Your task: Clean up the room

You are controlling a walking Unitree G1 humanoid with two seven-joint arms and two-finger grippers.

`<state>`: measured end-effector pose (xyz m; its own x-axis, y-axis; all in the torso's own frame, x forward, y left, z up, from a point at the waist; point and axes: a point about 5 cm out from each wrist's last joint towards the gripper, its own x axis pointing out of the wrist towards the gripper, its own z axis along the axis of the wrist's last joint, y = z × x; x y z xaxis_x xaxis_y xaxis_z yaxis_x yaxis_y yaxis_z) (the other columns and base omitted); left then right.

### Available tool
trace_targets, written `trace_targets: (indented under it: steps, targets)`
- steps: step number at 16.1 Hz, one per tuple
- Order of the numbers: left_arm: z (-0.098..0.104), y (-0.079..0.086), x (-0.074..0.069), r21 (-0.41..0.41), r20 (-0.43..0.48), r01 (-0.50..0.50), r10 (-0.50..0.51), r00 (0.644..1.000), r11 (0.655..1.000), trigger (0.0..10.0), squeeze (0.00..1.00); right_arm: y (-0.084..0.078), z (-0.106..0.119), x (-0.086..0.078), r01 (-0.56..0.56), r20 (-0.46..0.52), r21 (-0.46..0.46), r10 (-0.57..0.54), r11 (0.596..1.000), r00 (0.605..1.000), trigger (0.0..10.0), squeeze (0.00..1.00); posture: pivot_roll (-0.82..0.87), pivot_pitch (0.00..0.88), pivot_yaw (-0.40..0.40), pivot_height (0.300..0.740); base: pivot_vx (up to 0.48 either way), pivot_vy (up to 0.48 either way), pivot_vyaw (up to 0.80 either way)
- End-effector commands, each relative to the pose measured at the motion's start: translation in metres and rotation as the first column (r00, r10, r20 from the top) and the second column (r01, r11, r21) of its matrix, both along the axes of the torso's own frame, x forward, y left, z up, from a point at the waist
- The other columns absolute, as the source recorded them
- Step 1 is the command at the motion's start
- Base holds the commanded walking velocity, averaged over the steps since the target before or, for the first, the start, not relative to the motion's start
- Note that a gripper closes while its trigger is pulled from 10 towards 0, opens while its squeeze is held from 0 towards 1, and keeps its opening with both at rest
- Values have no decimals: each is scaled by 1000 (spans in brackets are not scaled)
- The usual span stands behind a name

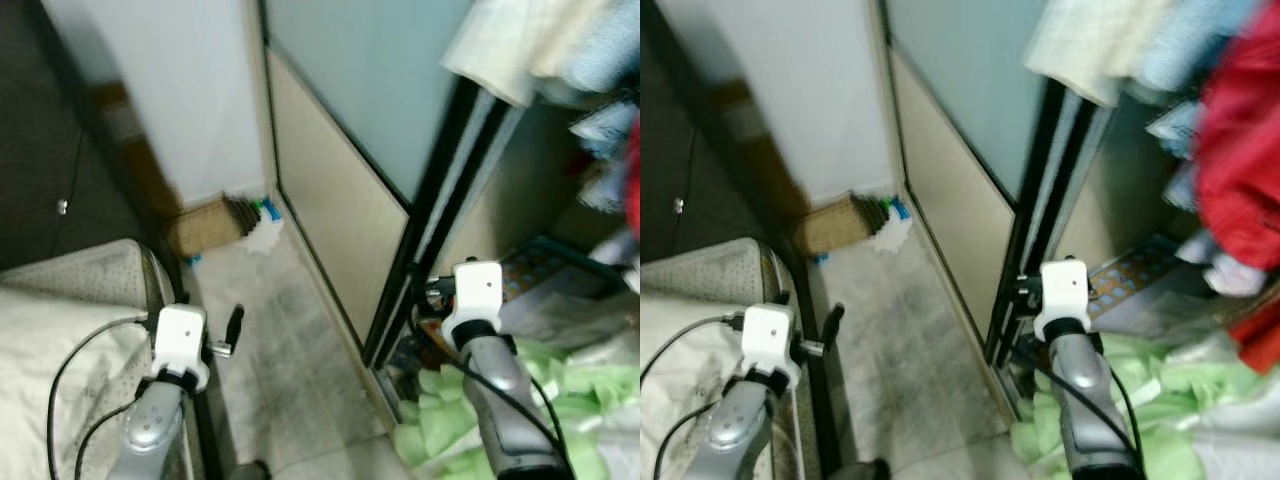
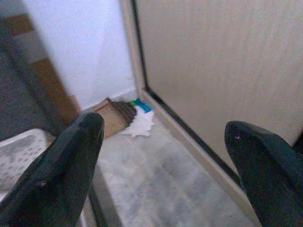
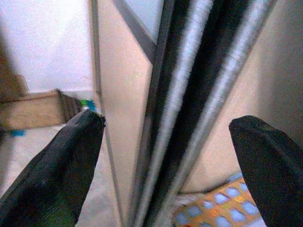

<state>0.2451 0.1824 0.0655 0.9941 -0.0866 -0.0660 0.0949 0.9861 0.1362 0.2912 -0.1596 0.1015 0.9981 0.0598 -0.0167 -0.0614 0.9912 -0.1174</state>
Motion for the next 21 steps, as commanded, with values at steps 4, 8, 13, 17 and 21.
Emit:
trace_targets:
  steps: [4, 8, 13, 17, 21]
  targets:
    - [8, 4, -2, 28, 39, -44, 43, 998, 999, 10000, 0, -2, 1, 0, -9, 6, -14, 9, 1000, 1000, 10000, 0, -3, 134, -41, 740, 0, 0, 0]
    - [7, 2, -3, 36, 32, -39, 38, 999, 999, 10000, 0, 2, 1, -1, -27, 11, -28, 27, 999, 1000, 10000, 0, -4, 143, -38, 740, 0, 0, 800]
    - [8, 6, -4, 20, 33, -66, 65, 997, 998, 10000, 0, 3, 1, -1, -33, 13, -28, 34, 999, 999, 10000, 0, -4, 156, -36, 740, 0, 0, 800]
    - [8, 16, -5, 76, 70, -120, 115, 991, 990, 10000, 0, 4, 1, 0, -39, 13, -26, 39, 999, 999, 10000, 0, -5, 153, -40, 740, 0, 0, 800]
    - [13, 19, -3, 97, 117, -124, 113, 987, 987, 10000, 0, 4, 2, 2, -42, 16, -26, 43, 999, 999, 10000, 0, -8, 151, -40, 740, 0, 0, 800]
